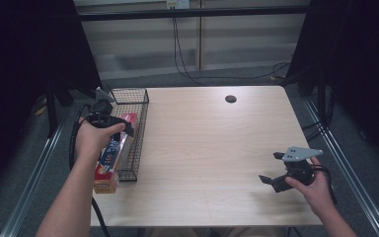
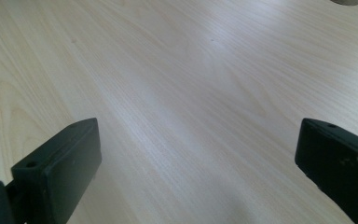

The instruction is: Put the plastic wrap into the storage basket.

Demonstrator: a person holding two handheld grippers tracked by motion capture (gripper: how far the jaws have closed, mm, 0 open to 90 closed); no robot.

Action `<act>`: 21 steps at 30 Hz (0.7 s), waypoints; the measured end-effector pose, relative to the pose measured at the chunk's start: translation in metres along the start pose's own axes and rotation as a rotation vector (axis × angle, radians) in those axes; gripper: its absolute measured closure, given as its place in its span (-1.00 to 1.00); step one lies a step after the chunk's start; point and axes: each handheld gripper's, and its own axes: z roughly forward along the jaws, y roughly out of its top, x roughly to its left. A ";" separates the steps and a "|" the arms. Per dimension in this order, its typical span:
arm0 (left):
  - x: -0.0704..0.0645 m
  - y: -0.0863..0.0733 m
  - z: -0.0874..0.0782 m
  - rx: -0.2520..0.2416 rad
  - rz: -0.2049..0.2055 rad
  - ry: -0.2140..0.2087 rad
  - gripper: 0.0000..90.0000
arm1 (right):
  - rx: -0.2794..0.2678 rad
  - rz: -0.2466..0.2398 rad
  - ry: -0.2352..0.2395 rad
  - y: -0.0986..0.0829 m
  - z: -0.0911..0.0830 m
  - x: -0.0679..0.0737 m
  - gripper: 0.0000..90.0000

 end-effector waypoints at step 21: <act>-0.050 -0.007 0.002 -0.049 0.161 -0.116 -0.55 | 0.002 -0.010 0.007 0.001 0.001 0.000 -1.00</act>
